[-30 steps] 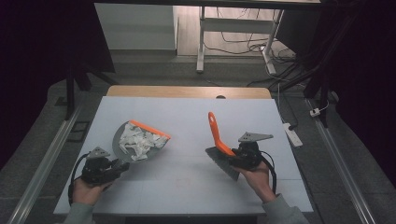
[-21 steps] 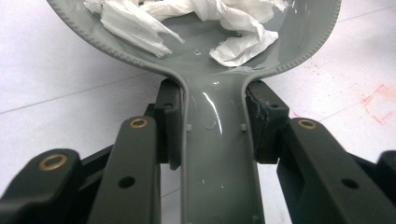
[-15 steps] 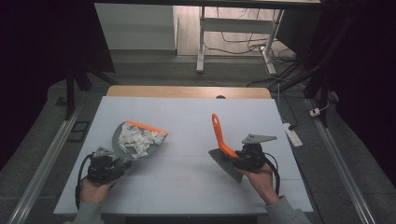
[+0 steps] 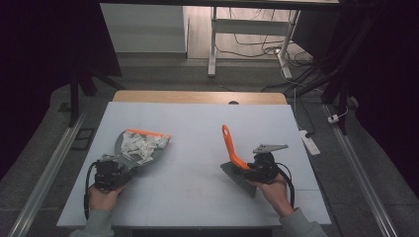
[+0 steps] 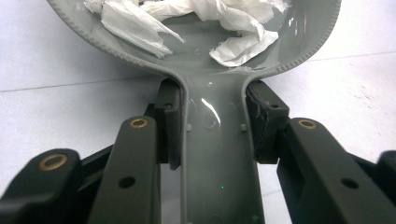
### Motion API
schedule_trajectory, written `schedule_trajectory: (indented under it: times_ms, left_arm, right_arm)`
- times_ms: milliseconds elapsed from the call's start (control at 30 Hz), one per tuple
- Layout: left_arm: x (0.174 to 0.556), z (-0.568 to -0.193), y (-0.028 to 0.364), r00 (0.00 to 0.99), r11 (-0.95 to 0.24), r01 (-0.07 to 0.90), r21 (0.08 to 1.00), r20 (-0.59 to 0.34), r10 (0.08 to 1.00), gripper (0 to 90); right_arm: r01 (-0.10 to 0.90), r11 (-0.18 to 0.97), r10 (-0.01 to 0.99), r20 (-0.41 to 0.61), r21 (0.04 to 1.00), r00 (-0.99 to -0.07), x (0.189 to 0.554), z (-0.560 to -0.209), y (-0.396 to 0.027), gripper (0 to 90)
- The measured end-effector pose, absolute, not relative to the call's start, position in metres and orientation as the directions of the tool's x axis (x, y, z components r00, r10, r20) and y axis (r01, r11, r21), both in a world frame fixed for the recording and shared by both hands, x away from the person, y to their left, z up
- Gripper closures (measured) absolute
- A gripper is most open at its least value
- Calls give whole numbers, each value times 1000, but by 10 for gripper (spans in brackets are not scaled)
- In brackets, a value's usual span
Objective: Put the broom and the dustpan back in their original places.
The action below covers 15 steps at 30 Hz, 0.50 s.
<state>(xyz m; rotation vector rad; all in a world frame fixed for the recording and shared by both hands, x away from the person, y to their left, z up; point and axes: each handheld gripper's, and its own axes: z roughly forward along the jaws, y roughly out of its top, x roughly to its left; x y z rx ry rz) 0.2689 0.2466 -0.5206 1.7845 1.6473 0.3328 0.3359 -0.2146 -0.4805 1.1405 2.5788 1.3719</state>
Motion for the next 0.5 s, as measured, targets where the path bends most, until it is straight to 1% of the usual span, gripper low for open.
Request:
schedule_trajectory:
  times_ms: [100,500]
  left_arm:
    - [273,-522,244,142,47,785,618,-252,957,613]
    - [280,-529,237,124,41,800,598,-231,965,611]
  right_arm:
    - [607,360,606,317,709,-730,337,-484,-214,707]
    - [640,387,636,311,664,-707,344,-498,-215,707]
